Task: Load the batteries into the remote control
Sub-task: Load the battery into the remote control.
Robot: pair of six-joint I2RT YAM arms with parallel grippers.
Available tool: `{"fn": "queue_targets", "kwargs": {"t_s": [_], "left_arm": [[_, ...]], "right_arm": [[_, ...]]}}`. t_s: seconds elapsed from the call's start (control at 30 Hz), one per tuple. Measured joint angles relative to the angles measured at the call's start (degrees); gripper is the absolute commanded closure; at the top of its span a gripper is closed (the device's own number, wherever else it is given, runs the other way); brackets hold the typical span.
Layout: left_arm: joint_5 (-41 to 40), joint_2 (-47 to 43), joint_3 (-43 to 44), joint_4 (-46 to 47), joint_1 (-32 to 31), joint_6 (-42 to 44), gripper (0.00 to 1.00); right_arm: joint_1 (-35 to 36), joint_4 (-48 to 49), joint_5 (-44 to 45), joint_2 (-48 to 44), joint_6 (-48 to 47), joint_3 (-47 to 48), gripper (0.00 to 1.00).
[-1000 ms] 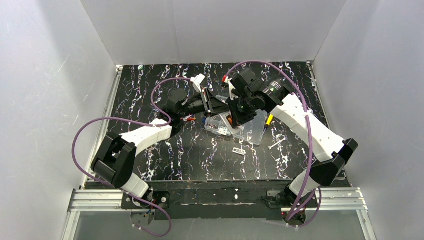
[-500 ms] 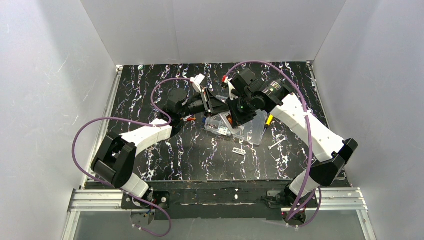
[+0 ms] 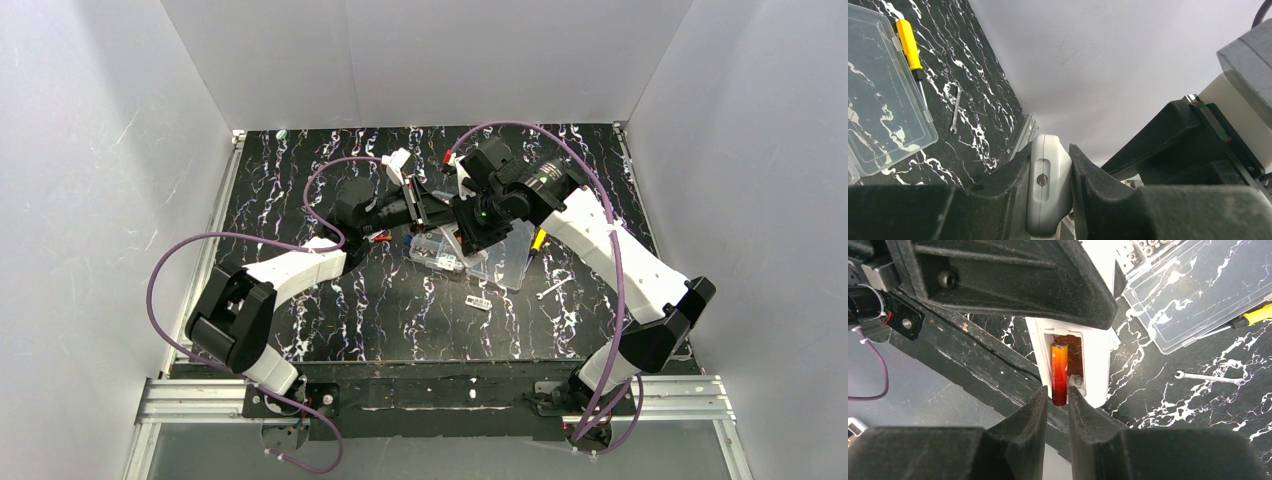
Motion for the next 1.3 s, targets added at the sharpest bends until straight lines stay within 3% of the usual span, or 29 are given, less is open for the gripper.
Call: {"fn": "queue_targets", "kwargs": {"t_s": [0.87, 1.13, 1.3], "left_arm": [[0.11, 1.79, 0.02, 0.59, -0.37, -2.32, 1.00], [0.20, 1.88, 0.00, 0.50, -0.37, -3.23, 1.00], [0.26, 1.99, 0.11, 0.07, -0.37, -3.67, 1.00]], "right_arm": [[-0.37, 3.10, 0.98, -2.45, -2.54, 3.80, 0.57], [-3.17, 13.66, -1.70, -15.30, -4.90, -9.35, 0.58], [-3.80, 21.97, -4.52, -22.73, -7.19, -21.42, 0.65]]}}
